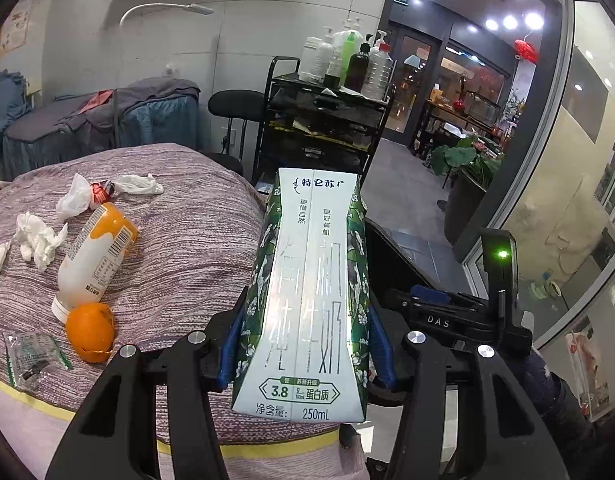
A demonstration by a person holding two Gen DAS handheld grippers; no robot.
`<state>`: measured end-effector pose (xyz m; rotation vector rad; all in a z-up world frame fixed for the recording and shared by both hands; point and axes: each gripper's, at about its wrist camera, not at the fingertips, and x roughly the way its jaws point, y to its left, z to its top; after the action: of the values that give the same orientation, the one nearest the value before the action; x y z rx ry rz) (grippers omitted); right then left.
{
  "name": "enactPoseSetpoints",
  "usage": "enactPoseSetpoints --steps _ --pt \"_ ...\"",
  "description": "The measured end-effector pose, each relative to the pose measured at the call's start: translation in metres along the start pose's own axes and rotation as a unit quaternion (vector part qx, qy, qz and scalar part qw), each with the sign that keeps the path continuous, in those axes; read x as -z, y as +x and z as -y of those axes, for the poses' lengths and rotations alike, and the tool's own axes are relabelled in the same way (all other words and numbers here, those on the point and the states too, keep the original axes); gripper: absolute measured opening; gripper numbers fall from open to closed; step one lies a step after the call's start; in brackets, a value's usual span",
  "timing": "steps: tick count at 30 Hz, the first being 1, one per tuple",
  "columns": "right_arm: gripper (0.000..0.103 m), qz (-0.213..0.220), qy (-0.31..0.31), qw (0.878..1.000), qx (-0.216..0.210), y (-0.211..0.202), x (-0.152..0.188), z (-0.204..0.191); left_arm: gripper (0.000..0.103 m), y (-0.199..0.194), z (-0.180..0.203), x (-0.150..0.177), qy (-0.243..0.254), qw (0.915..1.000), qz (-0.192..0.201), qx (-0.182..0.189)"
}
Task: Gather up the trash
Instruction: 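Carry the wrapper and carton over the brown bin and open both grippers to drop them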
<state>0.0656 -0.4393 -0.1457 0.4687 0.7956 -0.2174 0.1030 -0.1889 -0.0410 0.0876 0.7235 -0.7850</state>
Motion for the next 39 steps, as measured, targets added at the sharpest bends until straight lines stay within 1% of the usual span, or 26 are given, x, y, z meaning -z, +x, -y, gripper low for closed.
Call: enactPoseSetpoints --steps 3,4,5,6,13,18,25,29,39 --pt "0.066 0.007 0.005 1.0 0.003 -0.004 -0.002 0.002 0.051 0.004 0.003 0.0 -0.004 0.9999 -0.004 0.009" --pt "0.068 0.011 0.007 1.0 0.004 -0.006 -0.003 0.003 0.051 0.005 0.004 0.0 -0.004 0.9999 -0.005 0.011" --pt "0.074 0.017 0.009 1.0 0.006 -0.009 -0.004 0.003 0.051 0.007 0.006 -0.001 -0.003 0.9999 -0.006 0.012" --pt "0.075 0.022 0.011 1.0 0.007 -0.012 -0.005 0.004 0.051 0.009 0.007 -0.001 -0.003 0.9999 -0.007 0.013" --pt "0.077 0.064 0.021 0.998 0.016 -0.036 -0.011 0.009 0.051 0.027 0.021 -0.005 -0.004 0.9989 -0.022 0.04" --pt "0.077 0.085 0.035 0.995 0.028 -0.048 -0.016 0.019 0.051 0.043 0.034 -0.008 0.002 0.9977 -0.04 0.055" --pt "0.077 0.096 0.049 0.993 0.042 -0.057 -0.019 0.035 0.051 0.069 0.053 -0.008 0.014 0.9949 -0.071 0.071" --pt "0.077 0.099 0.055 0.992 0.048 -0.06 -0.018 0.043 0.051 0.081 0.063 -0.006 0.023 0.9935 -0.085 0.073" --pt "0.078 0.102 0.067 0.991 0.06 -0.063 -0.018 0.056 0.051 0.106 0.067 -0.002 0.021 0.9904 -0.117 0.071"
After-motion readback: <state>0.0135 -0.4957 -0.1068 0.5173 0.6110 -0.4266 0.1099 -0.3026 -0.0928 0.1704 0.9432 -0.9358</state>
